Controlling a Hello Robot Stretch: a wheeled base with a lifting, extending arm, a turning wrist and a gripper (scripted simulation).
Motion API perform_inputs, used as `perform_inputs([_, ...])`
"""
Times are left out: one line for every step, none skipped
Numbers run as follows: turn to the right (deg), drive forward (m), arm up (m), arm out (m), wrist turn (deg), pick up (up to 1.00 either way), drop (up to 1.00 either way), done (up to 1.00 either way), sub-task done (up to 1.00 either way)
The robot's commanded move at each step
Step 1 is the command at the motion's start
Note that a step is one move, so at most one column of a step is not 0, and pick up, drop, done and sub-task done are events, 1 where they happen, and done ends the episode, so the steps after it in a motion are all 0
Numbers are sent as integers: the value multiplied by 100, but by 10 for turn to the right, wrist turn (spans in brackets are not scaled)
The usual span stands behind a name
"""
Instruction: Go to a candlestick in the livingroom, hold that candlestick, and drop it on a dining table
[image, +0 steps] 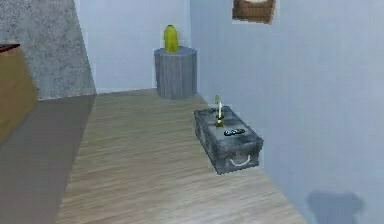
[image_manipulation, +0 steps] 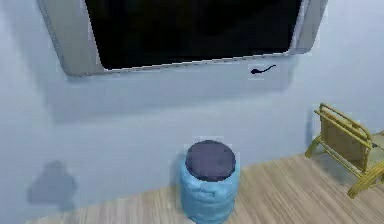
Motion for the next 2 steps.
perform_inputs([0,90,0,0,0,0,0,0,0])
perform_inputs([-450,0,0,0,0,0,0,0,0])
